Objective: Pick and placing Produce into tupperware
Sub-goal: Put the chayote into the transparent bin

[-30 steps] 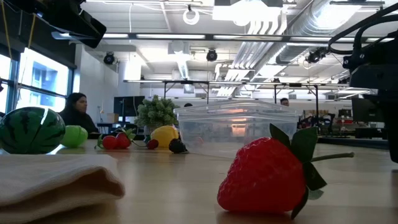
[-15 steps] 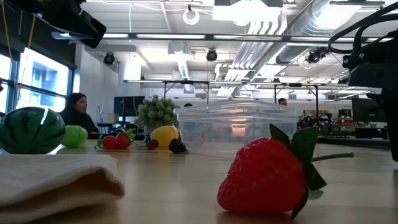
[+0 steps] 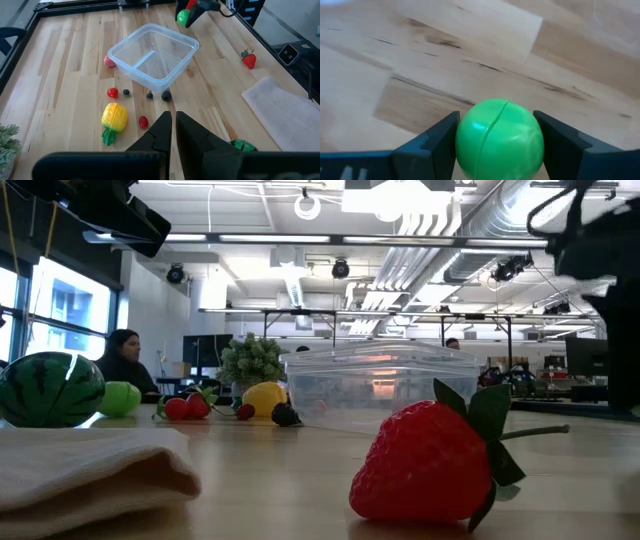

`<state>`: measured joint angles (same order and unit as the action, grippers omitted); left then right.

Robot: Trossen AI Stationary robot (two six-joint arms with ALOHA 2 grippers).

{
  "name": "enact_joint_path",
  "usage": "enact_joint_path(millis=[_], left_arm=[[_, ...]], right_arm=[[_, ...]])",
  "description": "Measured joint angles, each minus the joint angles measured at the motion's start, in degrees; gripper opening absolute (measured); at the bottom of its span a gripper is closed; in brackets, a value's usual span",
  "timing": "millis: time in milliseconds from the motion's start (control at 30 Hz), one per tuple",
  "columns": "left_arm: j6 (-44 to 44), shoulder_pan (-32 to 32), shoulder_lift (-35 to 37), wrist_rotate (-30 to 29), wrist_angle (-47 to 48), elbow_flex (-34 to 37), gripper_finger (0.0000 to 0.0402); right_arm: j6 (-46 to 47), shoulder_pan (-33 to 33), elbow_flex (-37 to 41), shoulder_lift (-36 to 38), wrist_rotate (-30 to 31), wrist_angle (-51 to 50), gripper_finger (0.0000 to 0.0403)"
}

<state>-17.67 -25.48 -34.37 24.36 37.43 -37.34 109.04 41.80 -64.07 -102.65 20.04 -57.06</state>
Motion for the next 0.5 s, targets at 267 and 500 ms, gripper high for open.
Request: enact_joint_path(millis=[267,500], left_arm=[[0.00,0.00,0.00,0.02,0.00,0.00,0.0017],[0.02,-0.02,0.00,0.00,0.00,0.00,0.0017]], right_arm=[[-13.37,-1.88,-11.74,0.00,14.08,-9.56,0.0216],[-34.04,-10.28,-24.30,0.02,23.37,-13.61,0.0216]])
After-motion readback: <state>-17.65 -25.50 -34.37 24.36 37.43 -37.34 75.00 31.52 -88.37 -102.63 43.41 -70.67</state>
